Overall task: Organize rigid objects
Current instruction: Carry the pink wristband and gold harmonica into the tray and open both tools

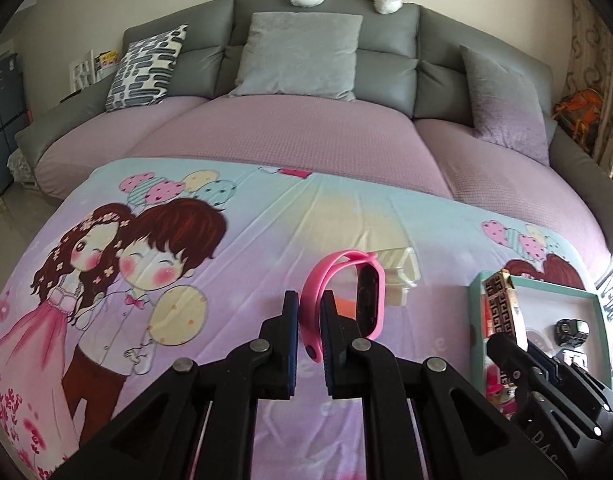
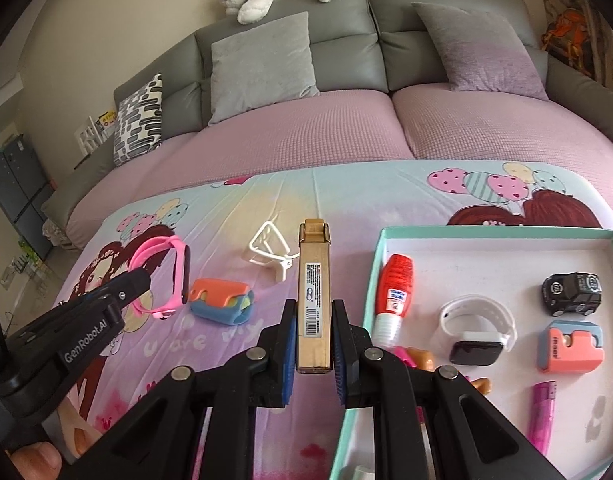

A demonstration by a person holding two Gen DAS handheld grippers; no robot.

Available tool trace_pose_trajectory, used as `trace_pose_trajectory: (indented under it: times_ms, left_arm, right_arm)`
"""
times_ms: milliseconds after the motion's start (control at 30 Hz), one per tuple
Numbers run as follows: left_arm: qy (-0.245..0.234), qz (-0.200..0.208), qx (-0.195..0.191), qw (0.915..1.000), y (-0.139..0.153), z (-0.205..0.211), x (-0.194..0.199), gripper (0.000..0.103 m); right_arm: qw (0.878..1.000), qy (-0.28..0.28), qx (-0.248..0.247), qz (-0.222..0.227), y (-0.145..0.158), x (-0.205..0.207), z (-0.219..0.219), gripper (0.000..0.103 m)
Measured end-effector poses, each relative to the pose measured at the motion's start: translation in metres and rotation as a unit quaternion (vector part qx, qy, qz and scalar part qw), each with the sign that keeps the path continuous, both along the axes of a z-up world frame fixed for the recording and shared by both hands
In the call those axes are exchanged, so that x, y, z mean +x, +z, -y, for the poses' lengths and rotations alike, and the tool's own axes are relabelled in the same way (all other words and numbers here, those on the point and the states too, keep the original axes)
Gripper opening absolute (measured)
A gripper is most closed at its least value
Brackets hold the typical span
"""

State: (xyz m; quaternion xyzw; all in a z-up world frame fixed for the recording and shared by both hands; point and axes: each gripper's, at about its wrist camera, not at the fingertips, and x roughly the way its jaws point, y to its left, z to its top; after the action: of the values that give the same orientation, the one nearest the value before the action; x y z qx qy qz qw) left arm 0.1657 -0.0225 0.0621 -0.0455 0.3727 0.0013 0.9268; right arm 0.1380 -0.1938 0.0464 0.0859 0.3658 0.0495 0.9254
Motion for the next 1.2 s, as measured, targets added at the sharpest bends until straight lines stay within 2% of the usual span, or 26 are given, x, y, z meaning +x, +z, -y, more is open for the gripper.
trace_pose_trajectory:
  times_ms: [233, 433, 833, 1000, 1200]
  left_arm:
    - [-0.031, 0.018, -0.005, 0.9994, 0.008, 0.027, -0.003, 0.010]
    - [-0.057, 0.024, -0.008, 0.9980, 0.012, 0.052, -0.005, 0.010]
    - [-0.153, 0.026, 0.001, 0.9879, 0.007, 0.125, -0.016, 0.010]
    - [-0.195, 0.021, 0.006, 0.9807, 0.002, 0.153, -0.025, 0.010]
    - [-0.222, 0.007, 0.020, 0.9748, -0.006, 0.172, -0.029, 0.011]
  right_arm:
    - [1.000, -0.023, -0.010, 0.010, 0.008, -0.005, 0.022, 0.017]
    - [0.997, -0.077, -0.029, 0.009, 0.013, -0.013, 0.062, 0.017]
    - [0.977, -0.202, -0.056, -0.034, 0.013, -0.037, 0.147, 0.017]
    - [0.977, -0.205, -0.050, -0.036, 0.012, -0.038, 0.153, 0.017]
    - [0.978, -0.199, -0.048, -0.040, 0.010, -0.038, 0.151, 0.017]
